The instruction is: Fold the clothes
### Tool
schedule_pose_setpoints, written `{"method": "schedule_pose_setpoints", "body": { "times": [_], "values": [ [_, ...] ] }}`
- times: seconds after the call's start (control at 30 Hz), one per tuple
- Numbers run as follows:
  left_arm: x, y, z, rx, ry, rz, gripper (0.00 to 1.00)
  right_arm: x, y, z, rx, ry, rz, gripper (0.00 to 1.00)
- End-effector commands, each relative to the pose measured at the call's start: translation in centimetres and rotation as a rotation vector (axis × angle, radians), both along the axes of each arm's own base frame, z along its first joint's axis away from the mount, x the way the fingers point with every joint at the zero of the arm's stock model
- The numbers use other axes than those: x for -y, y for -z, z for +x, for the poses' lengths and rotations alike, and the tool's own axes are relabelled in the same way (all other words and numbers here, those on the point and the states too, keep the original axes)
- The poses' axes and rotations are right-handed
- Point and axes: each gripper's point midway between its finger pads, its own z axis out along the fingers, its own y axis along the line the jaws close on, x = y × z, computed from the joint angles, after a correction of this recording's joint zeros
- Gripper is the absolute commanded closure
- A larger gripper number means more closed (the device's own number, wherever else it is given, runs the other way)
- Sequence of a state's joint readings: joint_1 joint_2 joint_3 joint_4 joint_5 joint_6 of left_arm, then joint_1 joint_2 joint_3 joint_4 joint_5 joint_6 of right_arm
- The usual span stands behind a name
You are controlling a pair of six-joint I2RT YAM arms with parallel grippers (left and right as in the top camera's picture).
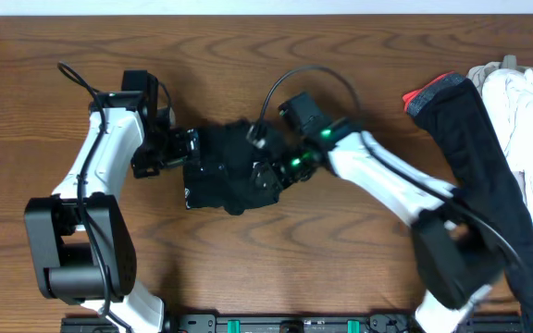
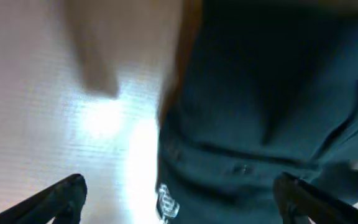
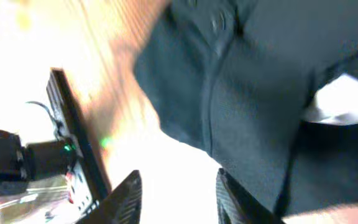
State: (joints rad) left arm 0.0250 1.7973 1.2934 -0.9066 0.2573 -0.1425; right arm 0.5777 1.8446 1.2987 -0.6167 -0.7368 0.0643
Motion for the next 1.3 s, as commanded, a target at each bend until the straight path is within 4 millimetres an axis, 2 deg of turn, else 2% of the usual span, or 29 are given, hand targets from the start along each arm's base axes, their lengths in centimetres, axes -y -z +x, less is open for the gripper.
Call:
{"method": "schedule_pose_setpoints", "body": {
  "times": [0.0, 0.13, 0.27, 0.47, 0.5, 0.57, 0.6, 0.63, 0.67, 0.7, 0.83, 0.9, 0.97, 1.03, 1.13, 1.27],
  "values": [
    [1.1, 0.5, 0.3, 0.027, -0.011, -0.100, 0.02, 2.0, -2.4, 1.6, 0.096, 0.039, 0.000, 0.56],
    [2.1, 1.5, 0.4, 0.040, -0.005, -0.171, 0.02, 4.2, -3.6, 2.7, 0.106, 0.100, -0.013, 0.55],
    [2.4, 3.5, -0.4, 0.001, 0.010, -0.183, 0.02, 6.1, -4.0, 3.4, 0.092, 0.153, -0.022, 0.56],
    [4.1, 5.9, -1.1, -0.050, 0.073, -0.297, 0.00, 7.6, -3.7, 3.8, 0.064, 0.189, -0.038, 0.57],
    [4.6, 6.1, -1.1, -0.049, 0.085, -0.330, 0.05, 7.6, -3.7, 3.8, 0.062, 0.190, -0.039, 0.58],
    [5.7, 6.1, -0.9, -0.039, 0.111, -0.402, 0.30, 7.6, -3.7, 3.8, 0.062, 0.190, -0.039, 0.58],
    [6.2, 5.9, -0.9, -0.032, 0.120, -0.436, 0.47, 7.6, -3.7, 3.8, 0.062, 0.190, -0.039, 0.59],
    [6.5, 5.7, -0.8, -0.026, 0.121, -0.457, 0.72, 7.6, -3.7, 3.8, 0.062, 0.190, -0.039, 0.59],
    [6.7, 5.4, -0.6, -0.016, 0.122, -0.474, 0.91, 7.6, -3.7, 3.8, 0.062, 0.190, -0.039, 0.59],
    [6.8, 5.1, -0.4, -0.004, 0.123, -0.487, 0.94, 7.6, -3.7, 3.8, 0.062, 0.190, -0.039, 0.59],
    [6.5, 2.9, 1.5, 0.081, 0.102, -0.563, 0.94, 7.7, -3.7, 3.9, 0.064, 0.192, -0.043, 0.59],
    [4.8, 2.0, 3.0, 0.126, 0.032, -0.554, 0.94, 7.7, -3.6, 3.9, 0.064, 0.192, -0.043, 0.59],
    [1.8, 1.6, 4.6, 0.170, -0.092, -0.515, 0.94, 7.7, -3.7, 3.9, 0.064, 0.192, -0.043, 0.60],
    [-2.1, 2.0, 5.8, 0.198, -0.243, -0.452, 0.94, 7.7, -3.6, 3.9, 0.063, 0.193, -0.043, 0.60],
    [-8.3, 2.9, 6.5, 0.221, -0.469, -0.366, 0.94, 7.7, -3.6, 3.8, 0.059, 0.195, -0.044, 0.60],
    [-15.1, 3.9, 6.2, 0.242, -0.722, -0.270, 0.94, 7.7, -3.7, 3.9, 0.062, 0.195, -0.043, 0.60]
  ]
}}
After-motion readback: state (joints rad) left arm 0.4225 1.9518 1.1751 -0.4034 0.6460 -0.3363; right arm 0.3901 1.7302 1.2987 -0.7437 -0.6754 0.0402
